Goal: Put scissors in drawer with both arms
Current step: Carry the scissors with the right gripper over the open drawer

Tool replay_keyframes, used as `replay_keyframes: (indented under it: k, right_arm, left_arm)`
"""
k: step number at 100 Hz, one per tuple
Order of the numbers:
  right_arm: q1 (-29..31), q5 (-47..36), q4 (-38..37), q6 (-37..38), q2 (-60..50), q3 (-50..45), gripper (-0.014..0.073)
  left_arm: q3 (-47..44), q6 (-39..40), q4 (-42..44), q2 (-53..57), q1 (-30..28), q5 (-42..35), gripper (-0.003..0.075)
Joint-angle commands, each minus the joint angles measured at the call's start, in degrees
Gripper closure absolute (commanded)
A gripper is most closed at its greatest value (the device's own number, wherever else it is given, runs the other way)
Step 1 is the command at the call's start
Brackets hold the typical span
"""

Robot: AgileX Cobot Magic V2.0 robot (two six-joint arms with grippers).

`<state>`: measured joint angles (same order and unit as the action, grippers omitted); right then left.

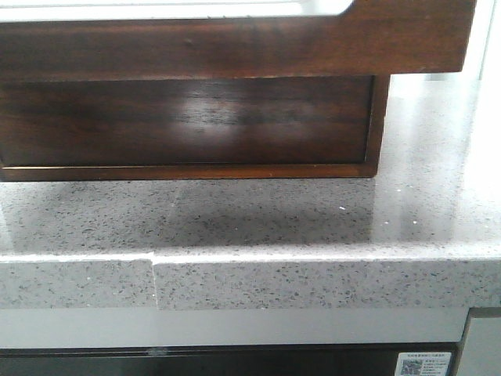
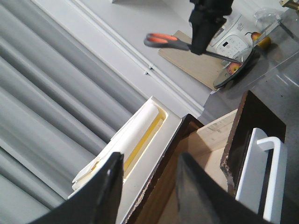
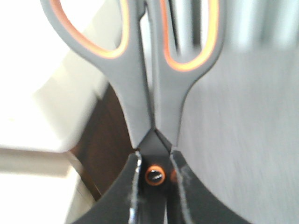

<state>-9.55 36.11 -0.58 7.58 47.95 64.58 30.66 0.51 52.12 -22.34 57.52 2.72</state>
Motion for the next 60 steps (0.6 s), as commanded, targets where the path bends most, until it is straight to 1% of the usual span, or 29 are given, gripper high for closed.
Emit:
replay_keyframes:
  k: [1,15,36,42,50,60]
  right_arm:
    - [-1.4,-8.9,0.6,-2.5,-2.1,1.3,0.0656]
    - [-6.6,-9.5,0.6,-8.0,-2.3,1.3,0.0656]
    - [-16.3,-10.6,0.6,-17.6,-2.1,1.3,0.0656]
    - [-19.2,-11.2,0.6,-20.4,-1.2,1.3,0.0656]
    - [-22.4,-11.9,0.6,-22.1,-0.7,1.3,0.0656]
    - [-26.2,-12.8,0.6,-27.2,1.7,1.3,0.0656]
  left_arm:
    - [2.1,0.8,-0.8,-0.3,0.4,-2.0,0.0461]
    - [2.1,0.8,-0.8,-0.3,0.4,-2.0,0.0461]
    - [2.1,0.8,-0.9,-0.3,0.4,-2.0,0.0461]
    - [2.1,0.8,-0.9,-0.3,0.4,-2.0,0.0461]
    - [2.1,0.8,-0.9,-0.3,0.4,-2.0,0.0461]
    - [2.1,0.8,-0.9,-0.3,0.4,-2.0,0.0462]
